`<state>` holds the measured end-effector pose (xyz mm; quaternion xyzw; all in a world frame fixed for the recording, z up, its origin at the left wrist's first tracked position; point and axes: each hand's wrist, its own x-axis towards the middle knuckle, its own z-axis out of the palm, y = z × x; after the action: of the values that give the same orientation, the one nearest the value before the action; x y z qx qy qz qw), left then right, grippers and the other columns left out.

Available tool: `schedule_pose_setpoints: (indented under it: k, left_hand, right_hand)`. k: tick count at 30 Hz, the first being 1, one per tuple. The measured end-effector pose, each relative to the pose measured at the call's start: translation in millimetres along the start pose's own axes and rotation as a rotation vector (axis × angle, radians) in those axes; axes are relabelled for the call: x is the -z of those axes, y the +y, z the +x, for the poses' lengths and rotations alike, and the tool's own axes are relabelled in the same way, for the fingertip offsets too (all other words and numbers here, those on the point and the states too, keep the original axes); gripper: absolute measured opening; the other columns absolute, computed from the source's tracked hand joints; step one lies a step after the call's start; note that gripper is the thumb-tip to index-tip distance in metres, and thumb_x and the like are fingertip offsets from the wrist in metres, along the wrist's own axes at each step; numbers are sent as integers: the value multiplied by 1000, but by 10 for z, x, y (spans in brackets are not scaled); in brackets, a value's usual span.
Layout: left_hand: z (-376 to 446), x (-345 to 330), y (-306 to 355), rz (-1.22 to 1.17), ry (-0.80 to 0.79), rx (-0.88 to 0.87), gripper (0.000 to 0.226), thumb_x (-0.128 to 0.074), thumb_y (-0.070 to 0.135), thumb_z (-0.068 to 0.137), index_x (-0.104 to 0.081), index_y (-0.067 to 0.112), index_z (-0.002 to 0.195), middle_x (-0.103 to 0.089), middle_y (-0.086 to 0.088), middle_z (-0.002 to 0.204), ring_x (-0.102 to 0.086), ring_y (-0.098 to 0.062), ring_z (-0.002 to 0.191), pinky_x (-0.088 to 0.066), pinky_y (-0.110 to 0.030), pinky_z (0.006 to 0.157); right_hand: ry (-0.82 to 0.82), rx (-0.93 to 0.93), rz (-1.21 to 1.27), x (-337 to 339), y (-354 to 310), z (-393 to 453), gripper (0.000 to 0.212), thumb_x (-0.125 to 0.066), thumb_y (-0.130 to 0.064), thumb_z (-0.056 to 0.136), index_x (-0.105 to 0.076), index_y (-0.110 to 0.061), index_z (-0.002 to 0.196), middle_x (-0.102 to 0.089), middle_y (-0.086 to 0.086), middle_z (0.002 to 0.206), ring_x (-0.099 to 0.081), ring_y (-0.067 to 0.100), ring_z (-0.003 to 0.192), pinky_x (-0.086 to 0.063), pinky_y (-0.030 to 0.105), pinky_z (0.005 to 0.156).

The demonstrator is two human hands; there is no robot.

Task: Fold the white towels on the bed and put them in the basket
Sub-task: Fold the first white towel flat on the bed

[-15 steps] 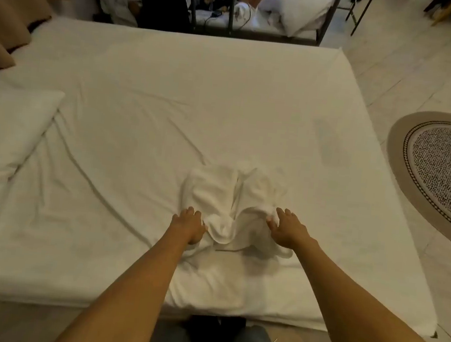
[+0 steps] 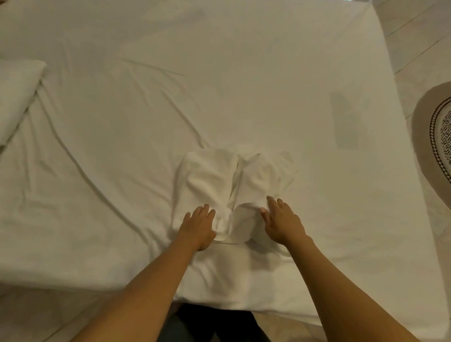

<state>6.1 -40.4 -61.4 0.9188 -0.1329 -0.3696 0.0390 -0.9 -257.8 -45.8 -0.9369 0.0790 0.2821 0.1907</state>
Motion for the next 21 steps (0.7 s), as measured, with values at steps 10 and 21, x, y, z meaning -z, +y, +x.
schedule_pose_setpoints:
  k: [10,21]
  left_hand:
    - [319,-627,-90,30,31,36,80,-56,26,91,-4,14,151,-19,-8,156,-21,-23,143,-17,-42,116]
    - [649,-1051,-35,7,411,15,51,-81,12,60,-62,9,108,-62,-13,94,-61,-26,80,-51,-33,73]
  right_hand:
    - [-89,53,-113,-666,370,45,36,-40,-29,97,-44,-15,129,-51,6,125,-52,27,112,-44,37,87]
    - [0,58,-229,-1137,467,167,30,-73,-18,74,-58,-11,99,-42,13,126,-55,32,89,-41,36,70]
